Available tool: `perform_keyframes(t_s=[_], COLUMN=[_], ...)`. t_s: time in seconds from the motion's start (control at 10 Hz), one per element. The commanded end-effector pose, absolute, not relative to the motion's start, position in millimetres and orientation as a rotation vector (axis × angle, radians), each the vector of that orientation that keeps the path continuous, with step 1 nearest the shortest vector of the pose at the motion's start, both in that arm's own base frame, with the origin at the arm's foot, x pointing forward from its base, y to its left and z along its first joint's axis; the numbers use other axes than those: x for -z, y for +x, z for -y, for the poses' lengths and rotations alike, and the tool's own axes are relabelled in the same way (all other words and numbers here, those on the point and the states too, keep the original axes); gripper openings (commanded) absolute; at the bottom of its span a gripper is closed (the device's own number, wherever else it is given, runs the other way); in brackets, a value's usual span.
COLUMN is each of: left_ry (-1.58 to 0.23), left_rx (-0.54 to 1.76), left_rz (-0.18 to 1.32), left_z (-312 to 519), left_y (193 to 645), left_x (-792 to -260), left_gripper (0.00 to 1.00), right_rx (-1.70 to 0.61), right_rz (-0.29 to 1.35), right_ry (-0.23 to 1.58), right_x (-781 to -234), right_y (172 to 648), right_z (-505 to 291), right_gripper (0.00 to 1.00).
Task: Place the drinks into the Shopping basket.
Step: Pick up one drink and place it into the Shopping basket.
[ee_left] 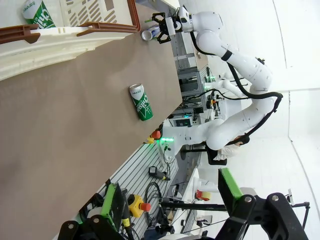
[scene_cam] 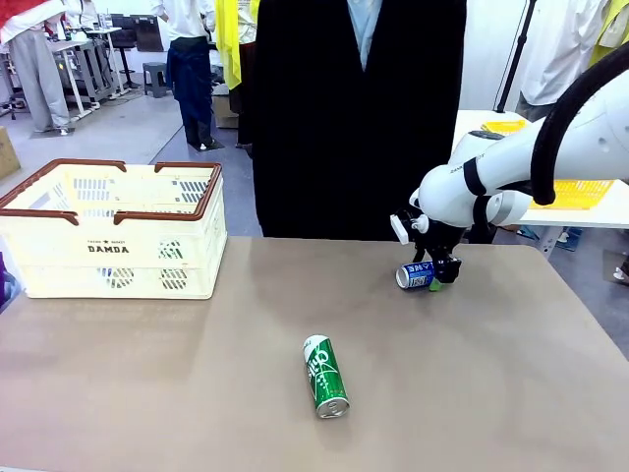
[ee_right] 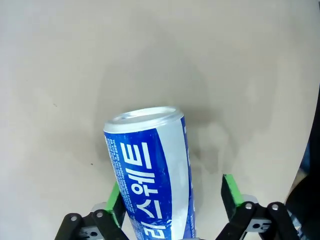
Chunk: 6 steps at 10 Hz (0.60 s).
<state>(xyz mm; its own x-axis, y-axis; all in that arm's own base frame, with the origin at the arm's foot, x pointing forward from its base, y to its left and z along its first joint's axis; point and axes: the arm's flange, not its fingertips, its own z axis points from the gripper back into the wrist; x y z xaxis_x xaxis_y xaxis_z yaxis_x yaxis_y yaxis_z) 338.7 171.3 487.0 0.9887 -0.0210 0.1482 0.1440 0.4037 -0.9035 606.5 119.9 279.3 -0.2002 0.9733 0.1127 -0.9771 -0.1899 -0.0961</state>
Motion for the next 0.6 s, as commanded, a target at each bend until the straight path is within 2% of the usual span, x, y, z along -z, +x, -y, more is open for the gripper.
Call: perform_keyframes(t_s=[0.0,0.5], left_ry=[-1.152,-1.152], left_rx=[0.108,0.108], left_rz=[0.113,0.113], left_z=[-170.9,-170.9], left_y=[335.5,335.5], left_x=[-488.4,-488.4], left_gripper=[1.0,1.0], right_rx=[-1.79,-1.727], right_rz=[0.151,0.101], right_ry=[0.069,0.071], right_x=[-283.4,-288.6], right_y=[611.4,605.2], right_z=[-112.0,-113.1], right_gripper=[0.0,0.0])
